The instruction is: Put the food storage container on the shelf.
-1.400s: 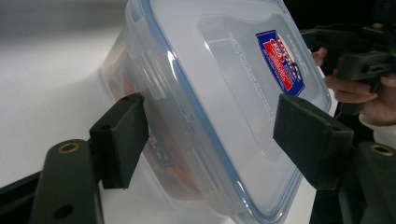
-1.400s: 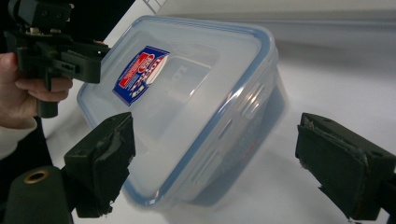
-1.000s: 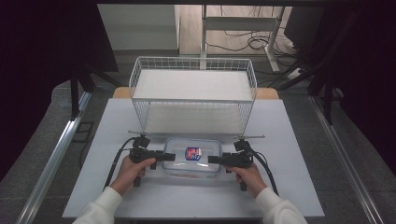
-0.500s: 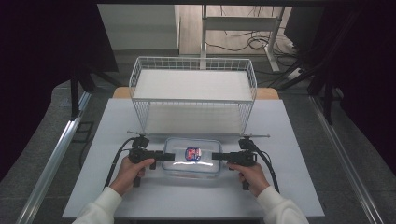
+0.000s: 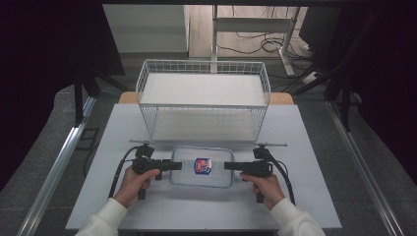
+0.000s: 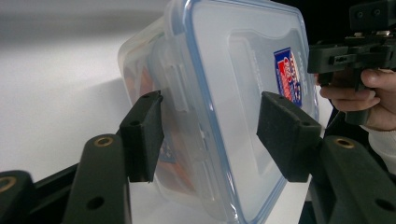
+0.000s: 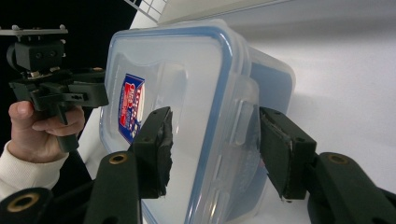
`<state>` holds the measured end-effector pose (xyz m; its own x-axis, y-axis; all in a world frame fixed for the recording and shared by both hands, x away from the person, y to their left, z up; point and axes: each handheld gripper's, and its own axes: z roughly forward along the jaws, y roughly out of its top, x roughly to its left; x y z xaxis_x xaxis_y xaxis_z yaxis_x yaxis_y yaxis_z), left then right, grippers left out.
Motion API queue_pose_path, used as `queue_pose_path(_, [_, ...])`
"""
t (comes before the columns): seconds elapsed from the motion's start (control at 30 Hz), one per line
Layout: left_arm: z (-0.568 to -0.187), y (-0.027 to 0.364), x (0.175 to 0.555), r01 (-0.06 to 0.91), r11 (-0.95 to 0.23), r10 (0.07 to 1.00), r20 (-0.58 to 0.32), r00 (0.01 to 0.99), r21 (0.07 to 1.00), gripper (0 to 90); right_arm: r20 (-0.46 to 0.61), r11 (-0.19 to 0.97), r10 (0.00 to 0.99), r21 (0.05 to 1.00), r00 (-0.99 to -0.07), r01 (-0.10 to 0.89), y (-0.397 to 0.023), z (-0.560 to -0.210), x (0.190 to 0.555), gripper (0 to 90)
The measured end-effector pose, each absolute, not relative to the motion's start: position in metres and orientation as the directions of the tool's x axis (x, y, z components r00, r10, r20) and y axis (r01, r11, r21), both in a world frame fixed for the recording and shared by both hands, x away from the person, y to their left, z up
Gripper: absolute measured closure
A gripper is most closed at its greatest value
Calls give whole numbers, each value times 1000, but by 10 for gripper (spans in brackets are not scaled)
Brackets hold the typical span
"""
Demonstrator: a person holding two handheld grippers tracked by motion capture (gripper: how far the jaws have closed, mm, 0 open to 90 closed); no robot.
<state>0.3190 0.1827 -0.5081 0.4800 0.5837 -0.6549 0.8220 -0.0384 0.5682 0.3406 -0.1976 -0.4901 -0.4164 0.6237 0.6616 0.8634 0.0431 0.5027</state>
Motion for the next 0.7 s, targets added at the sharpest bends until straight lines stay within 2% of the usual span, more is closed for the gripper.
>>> queue_pose_path(0.23, [-503,183,315,812,-40,595,-639,488,582,440,661,31,622,515,-420,857,-198,-483,335,500])
queue_pose_path(0.7, [-491,187,320,793,-11,585,-639,499,609,471,626,33,611,591,-485,806,-198,-471,344,498])
